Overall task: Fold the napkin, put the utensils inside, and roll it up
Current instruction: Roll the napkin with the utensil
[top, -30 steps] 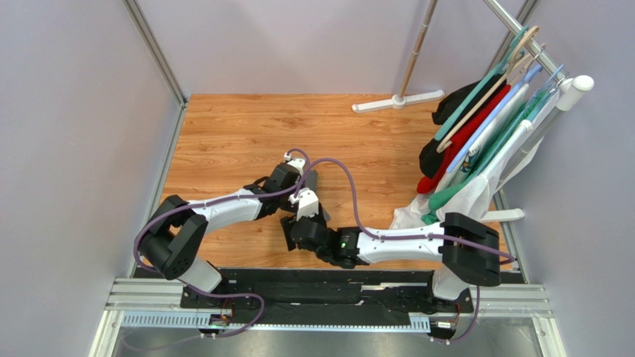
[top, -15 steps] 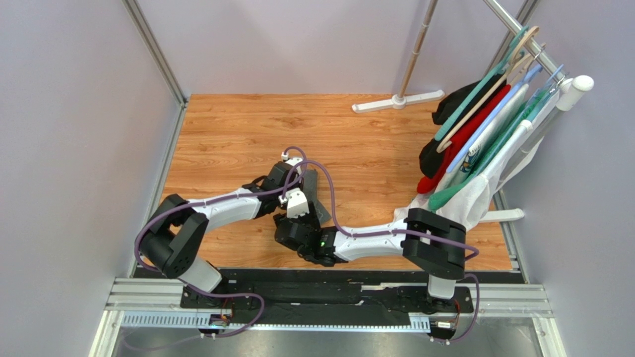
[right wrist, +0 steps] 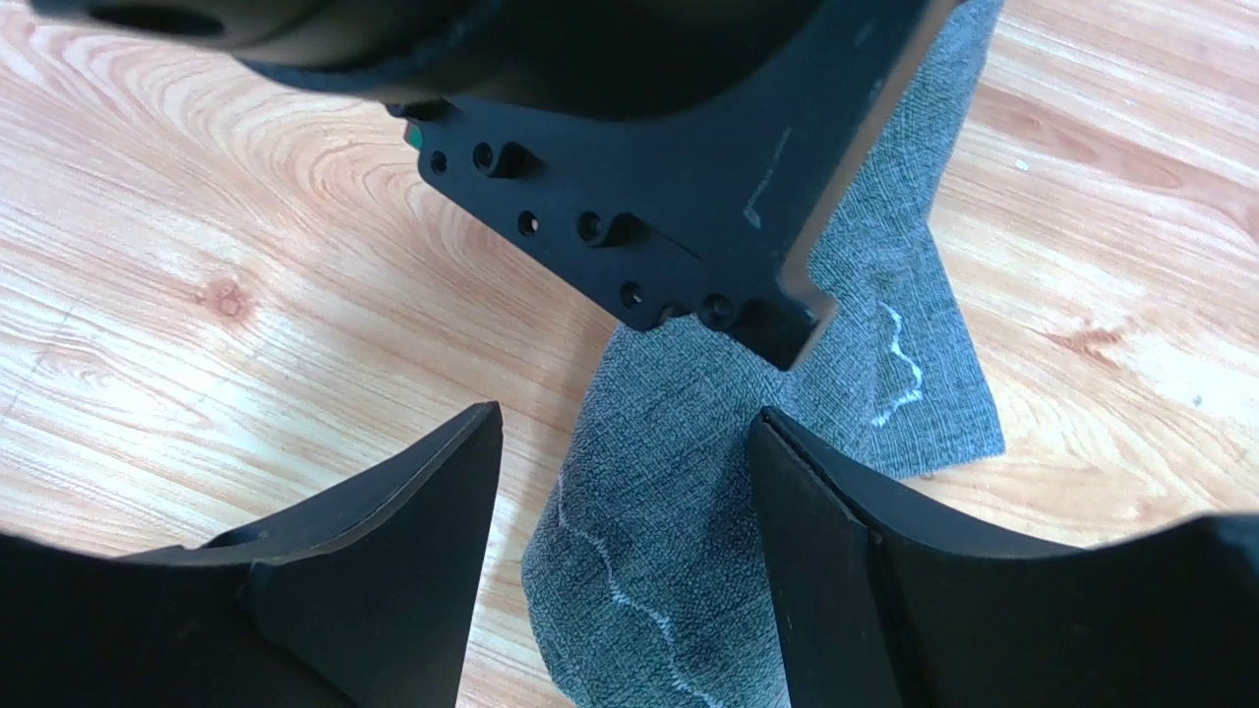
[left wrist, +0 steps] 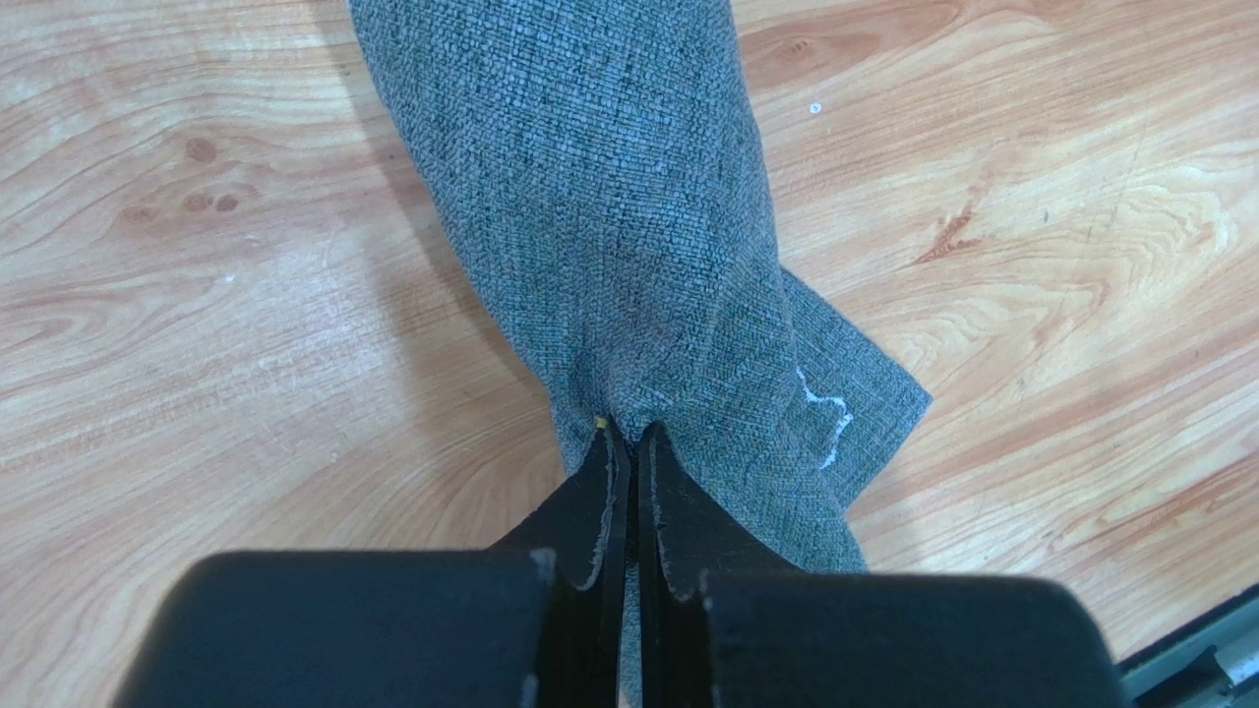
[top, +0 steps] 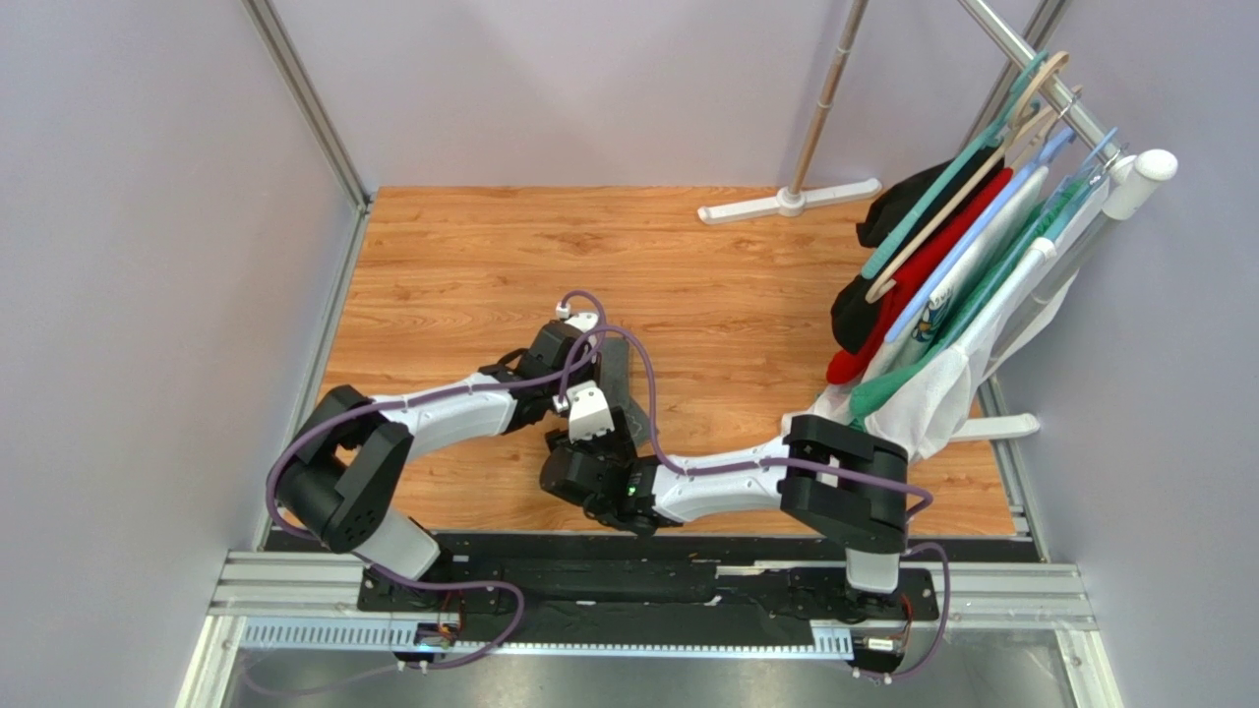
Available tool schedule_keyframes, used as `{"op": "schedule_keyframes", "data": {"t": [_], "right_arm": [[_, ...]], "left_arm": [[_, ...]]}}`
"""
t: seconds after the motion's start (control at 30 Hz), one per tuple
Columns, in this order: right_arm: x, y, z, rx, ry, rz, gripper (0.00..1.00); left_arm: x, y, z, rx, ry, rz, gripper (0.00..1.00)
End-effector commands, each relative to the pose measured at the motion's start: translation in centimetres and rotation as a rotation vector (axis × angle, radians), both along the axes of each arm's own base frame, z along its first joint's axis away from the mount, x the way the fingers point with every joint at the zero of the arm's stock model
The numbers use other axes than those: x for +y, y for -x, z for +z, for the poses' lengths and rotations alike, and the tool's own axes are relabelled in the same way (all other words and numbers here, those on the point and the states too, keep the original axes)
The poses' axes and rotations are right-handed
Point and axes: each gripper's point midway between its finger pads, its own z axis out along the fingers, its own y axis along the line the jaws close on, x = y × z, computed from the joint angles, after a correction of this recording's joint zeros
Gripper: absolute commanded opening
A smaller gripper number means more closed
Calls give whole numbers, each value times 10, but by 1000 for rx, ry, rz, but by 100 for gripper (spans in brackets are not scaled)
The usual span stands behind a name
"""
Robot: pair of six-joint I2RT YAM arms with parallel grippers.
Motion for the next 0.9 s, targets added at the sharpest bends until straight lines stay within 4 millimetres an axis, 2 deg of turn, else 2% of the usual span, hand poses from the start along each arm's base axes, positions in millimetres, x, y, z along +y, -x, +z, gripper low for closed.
{"op": "schedule_keyframes", "data": {"t": [0.0,0.37,0.53,0.6,0.63,0.67,0.7,0.8,0.87], "right_arm": [[-14,24,-19,8,146,62,66],[-25,24,-43,25,225,23,62],[-39,19,-51,42,232,-23,41],[-34,20,-52,55,206,-3,23],[-32,20,-51,58,195,7,16],[-33,23,-51,73,180,20,5],[-28,23,-49,72,156,33,0],[-27,25,-44,86,105,48,0],[-28,26,-44,108,68,61,0]], "left_arm": [[-16,-8,22,-53,55,-28,0],[-20,-6,26,-40,104,-41,0],[-22,-3,30,-40,129,-49,0],[-21,-1,31,-36,141,-50,0],[-22,-1,33,-36,150,-50,3],[-23,0,35,-31,165,-54,9],[-21,0,37,-29,172,-52,21],[-18,-4,50,-67,187,-41,39],[-15,-8,64,-106,196,-37,44]]}}
